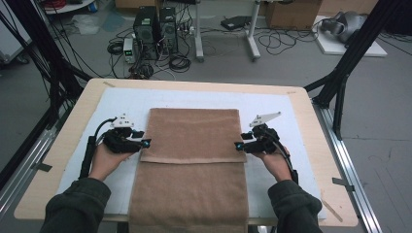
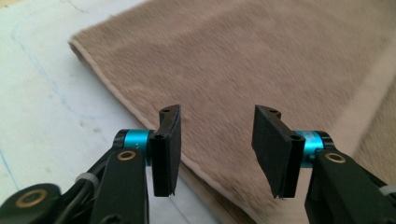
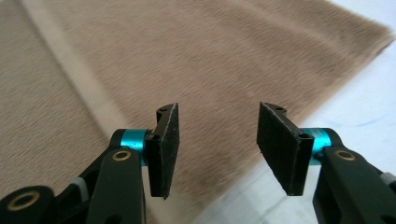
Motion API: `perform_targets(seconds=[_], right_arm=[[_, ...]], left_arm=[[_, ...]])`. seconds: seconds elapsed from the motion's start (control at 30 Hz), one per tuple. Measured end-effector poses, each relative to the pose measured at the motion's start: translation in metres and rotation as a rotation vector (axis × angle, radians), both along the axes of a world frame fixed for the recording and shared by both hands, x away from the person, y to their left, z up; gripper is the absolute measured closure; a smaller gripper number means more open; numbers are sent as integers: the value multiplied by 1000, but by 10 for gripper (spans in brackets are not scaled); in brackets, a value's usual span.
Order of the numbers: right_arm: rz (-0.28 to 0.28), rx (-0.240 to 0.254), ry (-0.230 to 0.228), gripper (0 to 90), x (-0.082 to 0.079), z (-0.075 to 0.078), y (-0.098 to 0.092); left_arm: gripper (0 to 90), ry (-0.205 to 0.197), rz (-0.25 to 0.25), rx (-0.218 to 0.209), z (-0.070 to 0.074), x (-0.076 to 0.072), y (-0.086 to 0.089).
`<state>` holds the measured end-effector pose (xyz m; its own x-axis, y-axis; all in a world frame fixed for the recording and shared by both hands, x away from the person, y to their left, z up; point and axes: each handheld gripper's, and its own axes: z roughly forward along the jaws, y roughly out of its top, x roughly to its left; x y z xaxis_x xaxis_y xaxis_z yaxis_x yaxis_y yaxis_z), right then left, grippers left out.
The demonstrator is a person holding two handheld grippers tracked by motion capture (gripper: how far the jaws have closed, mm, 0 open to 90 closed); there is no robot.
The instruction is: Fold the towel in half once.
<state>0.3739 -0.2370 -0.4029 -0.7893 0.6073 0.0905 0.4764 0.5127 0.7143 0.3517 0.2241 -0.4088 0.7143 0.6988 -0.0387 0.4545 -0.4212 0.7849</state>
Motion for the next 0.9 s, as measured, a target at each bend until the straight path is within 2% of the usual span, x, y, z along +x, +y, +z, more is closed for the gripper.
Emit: perform_targets(seconds=[0.07, 0.17, 0.2, 0.3, 0.37, 0.43, 0.5, 0.6, 0.67, 0.8, 0.9], right_arm=[[11, 3, 2, 487, -6, -7, 0], [26, 6, 9, 510, -15, -15, 1], [39, 8, 8, 520, -16, -19, 2], [43, -25, 45, 547, -17, -25, 5], [49, -41, 48, 579, -16, -28, 7], [53, -66, 51, 625, -16, -30, 9], [56, -72, 39, 664, -16, -31, 11], [63, -67, 50, 758, -16, -31, 11], [70, -75, 39, 813, -16, -30, 12], [66, -78, 22, 835, -17, -26, 12], [65, -52, 21, 834, -18, -22, 9]], left_arm=[[497, 22, -27, 2, -4, -8, -3], [478, 24, -54, -4, -12, -18, -6], [492, 29, -63, 3, -14, -20, -8], [566, 44, -80, 4, -23, -24, -9], [630, 69, -88, 13, -31, -25, -9], [664, 43, -78, -4, -35, -27, -9], [711, 36, -68, -12, -36, -27, -7], [792, 29, -59, -3, -36, -28, -8], [824, 37, -56, -3, -35, -29, -10], [855, 52, -59, -32, -30, -29, -7], [858, 47, -52, -52, -26, -29, -5]])
